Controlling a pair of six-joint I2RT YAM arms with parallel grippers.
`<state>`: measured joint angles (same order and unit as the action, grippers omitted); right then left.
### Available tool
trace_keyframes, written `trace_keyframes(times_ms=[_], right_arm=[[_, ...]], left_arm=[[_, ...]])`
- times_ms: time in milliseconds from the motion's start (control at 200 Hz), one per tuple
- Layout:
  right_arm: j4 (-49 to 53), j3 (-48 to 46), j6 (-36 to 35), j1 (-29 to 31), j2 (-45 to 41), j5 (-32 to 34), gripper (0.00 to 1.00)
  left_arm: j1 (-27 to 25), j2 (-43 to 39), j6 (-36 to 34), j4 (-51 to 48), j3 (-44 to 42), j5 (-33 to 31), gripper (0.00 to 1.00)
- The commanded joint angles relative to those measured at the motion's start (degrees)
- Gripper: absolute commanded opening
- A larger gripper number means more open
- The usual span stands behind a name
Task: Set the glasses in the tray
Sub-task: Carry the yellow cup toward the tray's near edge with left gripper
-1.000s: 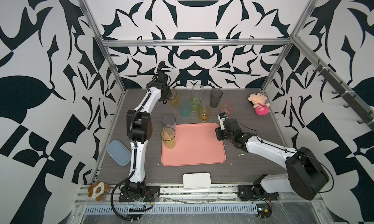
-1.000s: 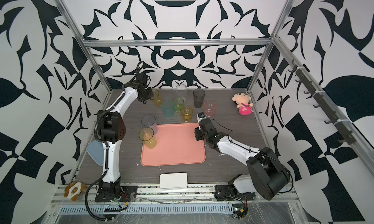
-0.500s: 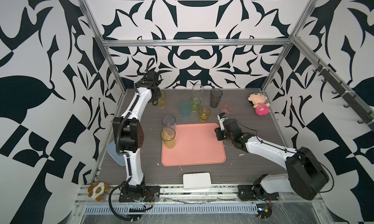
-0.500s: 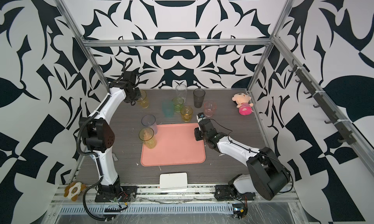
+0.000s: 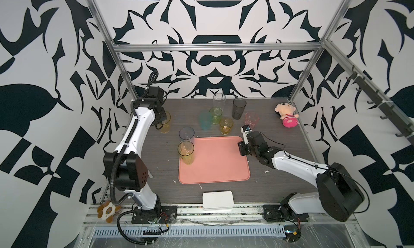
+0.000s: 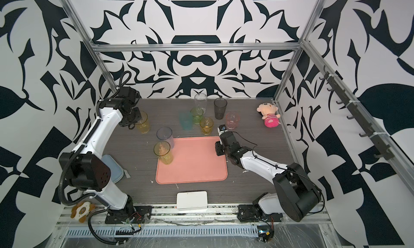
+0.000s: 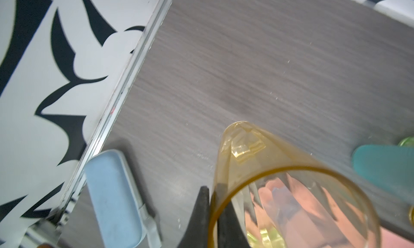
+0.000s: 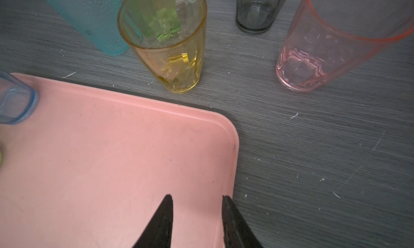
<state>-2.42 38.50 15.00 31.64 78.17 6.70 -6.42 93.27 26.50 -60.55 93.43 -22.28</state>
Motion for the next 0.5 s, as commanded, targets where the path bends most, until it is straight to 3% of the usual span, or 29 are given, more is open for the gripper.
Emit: trace_keyframes(times_ms=[0,495], right_arm=[[-0.7,1.2,-0.4,0.3,-0.8,0.5,0.4],[-0.1,0.9,-0.3,0.5,-1.5,0.9,0.4]], left_arm=[[0.3,-4.3,0.2,-5.1,-2.5,-1.0,0.0],[0.2,-18.7,1.9,-15.4,-12.7,3.0,0.0]])
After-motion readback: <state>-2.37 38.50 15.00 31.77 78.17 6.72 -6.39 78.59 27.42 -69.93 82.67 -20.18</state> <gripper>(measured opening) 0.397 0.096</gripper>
